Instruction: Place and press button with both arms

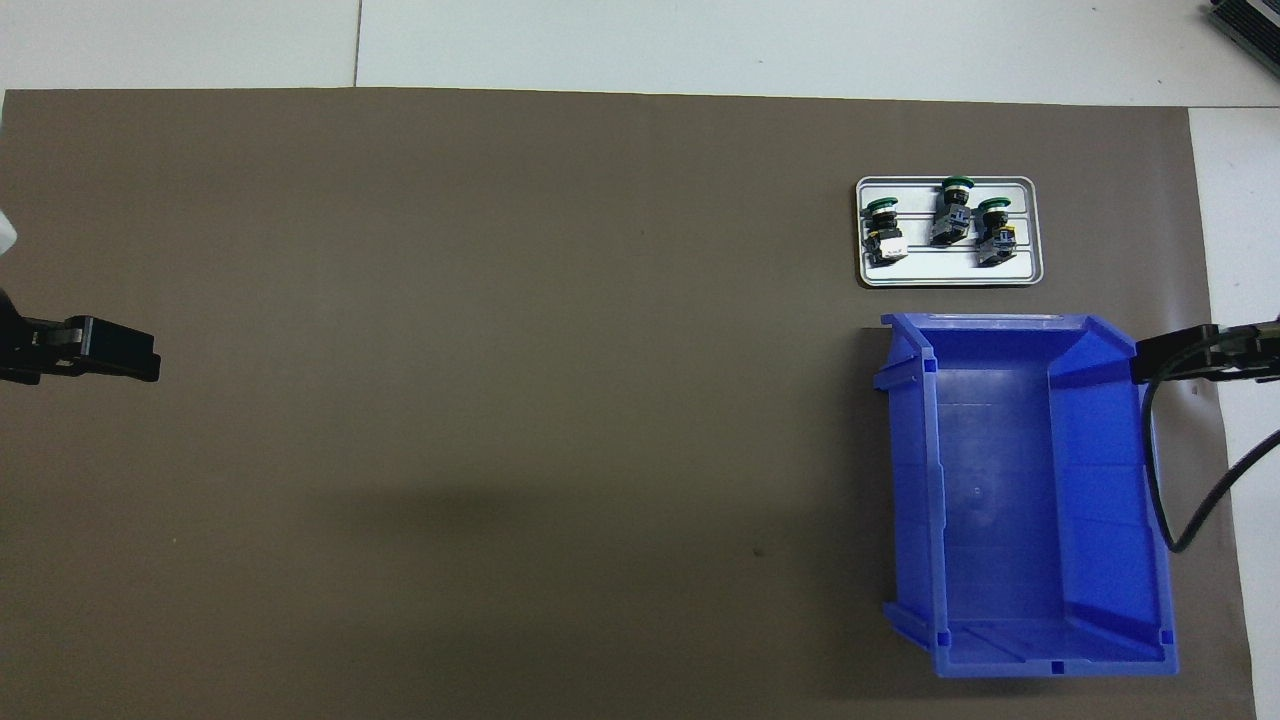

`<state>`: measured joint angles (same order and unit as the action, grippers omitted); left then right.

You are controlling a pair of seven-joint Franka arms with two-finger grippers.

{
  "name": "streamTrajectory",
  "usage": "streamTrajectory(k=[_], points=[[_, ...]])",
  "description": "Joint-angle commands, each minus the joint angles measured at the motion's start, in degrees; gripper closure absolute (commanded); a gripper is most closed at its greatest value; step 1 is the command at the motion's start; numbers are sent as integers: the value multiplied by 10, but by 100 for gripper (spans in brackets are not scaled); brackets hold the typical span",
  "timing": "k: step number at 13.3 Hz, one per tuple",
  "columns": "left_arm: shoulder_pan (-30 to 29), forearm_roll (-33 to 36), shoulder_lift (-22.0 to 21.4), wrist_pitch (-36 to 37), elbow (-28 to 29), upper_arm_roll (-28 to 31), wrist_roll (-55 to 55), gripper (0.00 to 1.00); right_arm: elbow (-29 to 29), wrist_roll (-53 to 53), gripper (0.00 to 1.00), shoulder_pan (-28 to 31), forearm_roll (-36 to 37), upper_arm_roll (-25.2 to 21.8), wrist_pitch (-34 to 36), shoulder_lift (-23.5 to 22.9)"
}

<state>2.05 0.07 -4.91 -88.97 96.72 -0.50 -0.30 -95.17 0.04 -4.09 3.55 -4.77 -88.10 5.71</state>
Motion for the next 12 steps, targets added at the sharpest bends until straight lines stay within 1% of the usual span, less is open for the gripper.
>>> streamTrajectory(k=[1,4,5,7,8,9,10,11,12], points=[[1,6,-18,-14,21,1,-3,0,-2,14,0,0,4,0,1,7],[-1,6,-19,-15,24,1,-3,0,-1,14,0,3,1,-2,2,11],[-1,6,-27,-16,37,1,-4,0,-1,13,0,3,1,-2,2,12],[-1,6,-29,-16,43,1,-2,0,-4,11,0,3,1,-2,7,15],[-1,6,-29,-24,43,1,-1,0,-16,7,0,4,1,-2,6,21],[-1,6,-29,-33,43,1,-1,0,-32,14,0,2,0,-2,-1,31],[0,6,-28,-38,44,0,0,0,-34,18,0,0,0,-2,-19,27],[0,6,-28,-45,44,0,1,0,-34,22,0,0,0,-2,-55,21],[0,6,-28,-59,47,1,1,0,-32,24,0,0,0,-2,-74,5]])
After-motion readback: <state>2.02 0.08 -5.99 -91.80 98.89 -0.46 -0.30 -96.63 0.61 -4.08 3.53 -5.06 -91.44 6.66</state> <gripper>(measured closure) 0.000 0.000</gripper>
